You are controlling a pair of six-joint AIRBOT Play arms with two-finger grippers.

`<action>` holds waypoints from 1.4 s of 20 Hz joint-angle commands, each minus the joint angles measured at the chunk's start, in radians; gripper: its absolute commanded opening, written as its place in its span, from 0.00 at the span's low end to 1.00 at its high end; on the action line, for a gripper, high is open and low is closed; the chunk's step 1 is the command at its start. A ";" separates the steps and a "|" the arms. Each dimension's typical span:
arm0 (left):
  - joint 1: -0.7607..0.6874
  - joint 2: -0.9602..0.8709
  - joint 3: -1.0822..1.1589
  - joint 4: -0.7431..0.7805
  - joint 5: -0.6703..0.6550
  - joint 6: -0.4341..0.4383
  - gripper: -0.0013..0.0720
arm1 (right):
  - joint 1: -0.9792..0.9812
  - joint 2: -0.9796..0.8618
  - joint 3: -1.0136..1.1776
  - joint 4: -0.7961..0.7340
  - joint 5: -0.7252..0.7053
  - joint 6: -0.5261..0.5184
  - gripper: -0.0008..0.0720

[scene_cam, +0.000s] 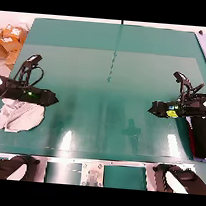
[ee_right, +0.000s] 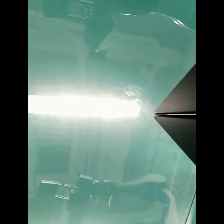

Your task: Fold the shirts.

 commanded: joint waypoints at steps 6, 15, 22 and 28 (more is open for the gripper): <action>0.000 0.001 0.000 0.000 0.000 0.000 0.05 | 0.001 0.001 0.000 0.000 0.000 0.000 0.03; 0.000 0.001 0.000 -0.023 0.104 0.000 0.04 | 0.001 0.000 0.000 0.000 -0.037 0.000 0.03; 0.000 -0.003 -0.032 0.803 0.053 -0.352 1.00 | 0.001 -0.005 -0.003 -0.001 -0.136 0.000 0.03; 0.229 -0.094 -0.164 0.864 0.258 -0.358 0.99 | 0.002 -0.029 -0.003 0.000 -0.169 -0.008 0.03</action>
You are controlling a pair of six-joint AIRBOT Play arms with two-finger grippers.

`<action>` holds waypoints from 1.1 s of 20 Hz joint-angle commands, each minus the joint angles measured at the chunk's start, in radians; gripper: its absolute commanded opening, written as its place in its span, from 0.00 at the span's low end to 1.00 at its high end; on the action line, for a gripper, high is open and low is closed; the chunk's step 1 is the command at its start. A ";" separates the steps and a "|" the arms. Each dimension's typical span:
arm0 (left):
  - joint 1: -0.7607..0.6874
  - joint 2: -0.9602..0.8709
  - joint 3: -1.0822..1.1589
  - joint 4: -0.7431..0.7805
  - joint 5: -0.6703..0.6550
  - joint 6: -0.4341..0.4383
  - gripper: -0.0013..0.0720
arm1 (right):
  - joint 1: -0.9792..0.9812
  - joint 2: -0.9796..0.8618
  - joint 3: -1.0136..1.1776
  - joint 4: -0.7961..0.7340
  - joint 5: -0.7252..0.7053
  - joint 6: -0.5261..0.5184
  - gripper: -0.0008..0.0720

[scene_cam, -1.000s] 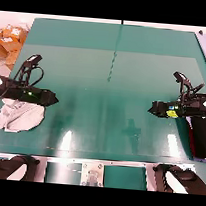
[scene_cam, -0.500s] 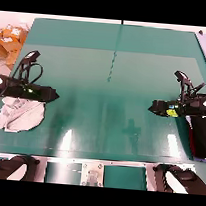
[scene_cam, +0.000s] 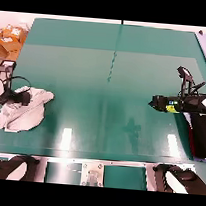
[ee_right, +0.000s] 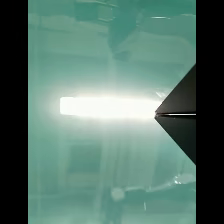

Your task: Fold the shirts.

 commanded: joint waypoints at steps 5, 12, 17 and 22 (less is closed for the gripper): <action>0.210 -0.236 -0.051 0.021 0.185 0.054 0.99 | 0.001 -0.031 0.000 0.000 -0.026 -0.002 0.03; 0.211 -0.343 0.045 -0.217 0.078 0.212 0.04 | 0.000 -0.030 0.003 0.000 -0.026 -0.002 0.03; 0.071 -0.181 0.413 -0.349 -0.096 0.236 0.04 | 0.000 -0.029 0.069 -0.003 -0.025 -0.003 0.03; -0.245 -0.120 0.641 -0.623 -0.133 0.217 0.04 | 0.000 -0.029 0.196 -0.004 0.008 -0.002 0.03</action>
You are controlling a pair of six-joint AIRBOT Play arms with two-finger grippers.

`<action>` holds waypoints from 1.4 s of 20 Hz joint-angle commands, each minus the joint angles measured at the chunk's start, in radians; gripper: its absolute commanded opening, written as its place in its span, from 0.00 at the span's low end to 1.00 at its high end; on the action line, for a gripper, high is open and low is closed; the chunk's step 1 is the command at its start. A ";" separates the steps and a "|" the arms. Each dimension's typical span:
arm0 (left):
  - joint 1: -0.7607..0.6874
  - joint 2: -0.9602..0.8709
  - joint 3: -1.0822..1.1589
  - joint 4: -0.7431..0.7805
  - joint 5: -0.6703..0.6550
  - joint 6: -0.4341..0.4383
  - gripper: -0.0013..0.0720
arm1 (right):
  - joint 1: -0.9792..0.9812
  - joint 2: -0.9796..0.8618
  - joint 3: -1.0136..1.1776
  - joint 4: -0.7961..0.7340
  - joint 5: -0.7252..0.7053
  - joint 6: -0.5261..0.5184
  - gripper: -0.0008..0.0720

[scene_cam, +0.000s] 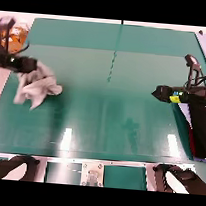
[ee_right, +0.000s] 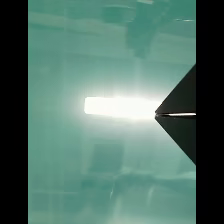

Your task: Fold the shirts.

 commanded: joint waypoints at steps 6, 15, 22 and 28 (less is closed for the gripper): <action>-0.545 -0.074 0.106 -0.283 0.146 -0.043 0.04 | -0.001 0.000 0.157 0.000 0.061 0.001 0.03; -0.505 -0.332 0.112 -0.329 0.044 -0.034 0.98 | -0.121 0.000 0.120 -0.117 0.243 0.012 0.52; -0.259 -0.343 0.120 -0.335 0.059 0.046 0.98 | -0.290 0.095 -0.397 -0.066 0.239 0.038 0.52; -0.260 -0.498 0.120 -0.465 0.055 0.097 0.98 | -0.201 0.092 -0.698 0.171 0.008 -0.019 0.43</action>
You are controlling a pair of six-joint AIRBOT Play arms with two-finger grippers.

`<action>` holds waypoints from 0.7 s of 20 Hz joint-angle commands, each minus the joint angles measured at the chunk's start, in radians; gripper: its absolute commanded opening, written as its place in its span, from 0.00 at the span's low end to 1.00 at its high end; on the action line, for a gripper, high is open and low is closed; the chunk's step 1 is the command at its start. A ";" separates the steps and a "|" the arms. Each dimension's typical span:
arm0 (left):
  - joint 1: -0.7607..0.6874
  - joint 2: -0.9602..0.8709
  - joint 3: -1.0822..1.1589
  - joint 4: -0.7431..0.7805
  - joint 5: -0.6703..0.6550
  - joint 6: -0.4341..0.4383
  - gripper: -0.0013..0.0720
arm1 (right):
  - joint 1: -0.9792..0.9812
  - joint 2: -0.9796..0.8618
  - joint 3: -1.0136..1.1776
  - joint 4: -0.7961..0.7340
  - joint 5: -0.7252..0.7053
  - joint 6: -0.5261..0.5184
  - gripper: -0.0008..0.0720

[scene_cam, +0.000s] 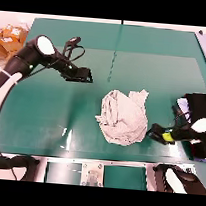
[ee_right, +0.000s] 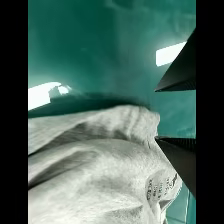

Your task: Fold the shirts.

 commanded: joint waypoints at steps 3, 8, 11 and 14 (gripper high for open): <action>0.010 -0.139 0.001 -0.234 0.036 0.117 0.98 | 0.051 -0.029 -0.120 0.092 -0.156 -0.021 0.40; -0.032 -0.253 0.002 -0.304 0.183 0.163 0.98 | 0.051 -0.125 -0.120 0.092 -0.185 -0.023 0.38; -0.110 -0.329 0.002 -0.402 0.290 0.237 0.98 | 0.051 -0.139 -0.114 0.092 -0.170 -0.070 0.03; -0.168 -0.383 0.002 -0.568 0.387 0.327 0.98 | 0.050 -0.139 -0.040 -0.008 -0.117 -0.023 0.03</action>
